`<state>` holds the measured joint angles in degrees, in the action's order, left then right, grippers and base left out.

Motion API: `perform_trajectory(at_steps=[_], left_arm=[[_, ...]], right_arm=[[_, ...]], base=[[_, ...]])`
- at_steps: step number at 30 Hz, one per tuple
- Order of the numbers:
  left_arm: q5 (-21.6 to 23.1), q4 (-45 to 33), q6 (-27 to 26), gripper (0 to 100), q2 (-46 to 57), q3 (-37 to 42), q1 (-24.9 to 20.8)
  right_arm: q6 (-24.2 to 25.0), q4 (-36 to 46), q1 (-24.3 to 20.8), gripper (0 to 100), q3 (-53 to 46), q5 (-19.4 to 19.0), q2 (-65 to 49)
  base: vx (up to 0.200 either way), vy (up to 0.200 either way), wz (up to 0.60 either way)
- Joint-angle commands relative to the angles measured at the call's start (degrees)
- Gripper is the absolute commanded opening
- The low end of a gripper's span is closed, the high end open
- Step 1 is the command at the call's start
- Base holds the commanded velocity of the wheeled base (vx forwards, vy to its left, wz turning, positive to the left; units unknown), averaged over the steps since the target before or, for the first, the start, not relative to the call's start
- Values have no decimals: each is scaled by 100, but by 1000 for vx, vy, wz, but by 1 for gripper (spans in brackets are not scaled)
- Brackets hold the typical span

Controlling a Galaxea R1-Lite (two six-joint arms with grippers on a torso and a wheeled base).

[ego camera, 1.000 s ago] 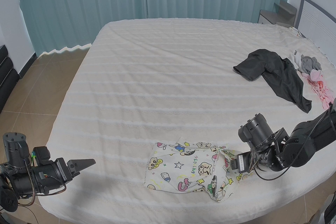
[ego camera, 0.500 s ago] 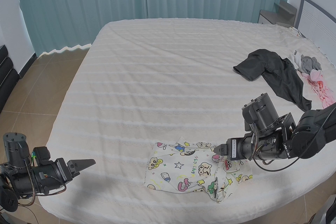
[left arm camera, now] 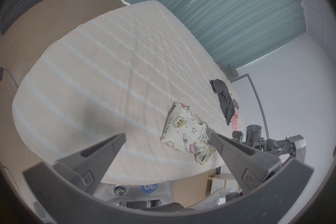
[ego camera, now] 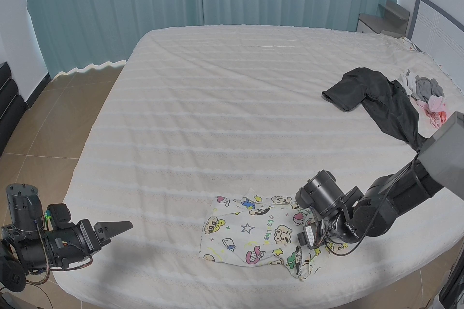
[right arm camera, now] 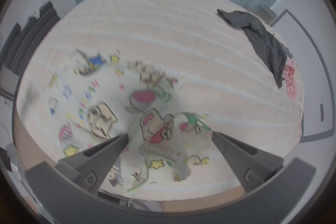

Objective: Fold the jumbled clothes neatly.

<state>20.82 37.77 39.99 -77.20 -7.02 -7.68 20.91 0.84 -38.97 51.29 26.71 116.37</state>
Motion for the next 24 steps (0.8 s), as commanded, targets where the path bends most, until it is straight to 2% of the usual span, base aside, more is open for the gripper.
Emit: perform_trajectory(at_steps=[1,7,13,15,16,20,22,23,24], left_arm=[[1,3,1,100,-49,-1,3],[1,3,1,100,-49,8,-5],[1,3,1,100,-32,8,-5],[1,3,1,100,-32,8,-5],[1,3,1,100,-32,8,-5],[1,3,1,100,-32,8,-5],[1,3,1,100,-32,8,-5],[1,3,9,100,-32,8,-5],[1,3,1,100,-32,8,-5]], right_arm=[[-52,-23,153,100,-365,27,175],[-52,-75,408,100,-875,10,-405],[-69,-75,1058,100,-1217,-166,-1020],[-78,-84,1111,100,-1244,-210,-1055],[-113,-146,1349,100,-1332,-386,-1117],[-60,-568,1647,100,-1446,-799,-1248],[80,-919,1964,100,-1428,-1933,-1459],[230,-954,2078,100,-1411,-2355,-1512],[361,-954,2148,100,-1393,-2609,-1530]], base=[[0,0,0],[0,0,0],[0,0,0],[0,0,0],[0,0,0],[0,0,0],[0,0,0],[0,0,0],[0,0,0]])
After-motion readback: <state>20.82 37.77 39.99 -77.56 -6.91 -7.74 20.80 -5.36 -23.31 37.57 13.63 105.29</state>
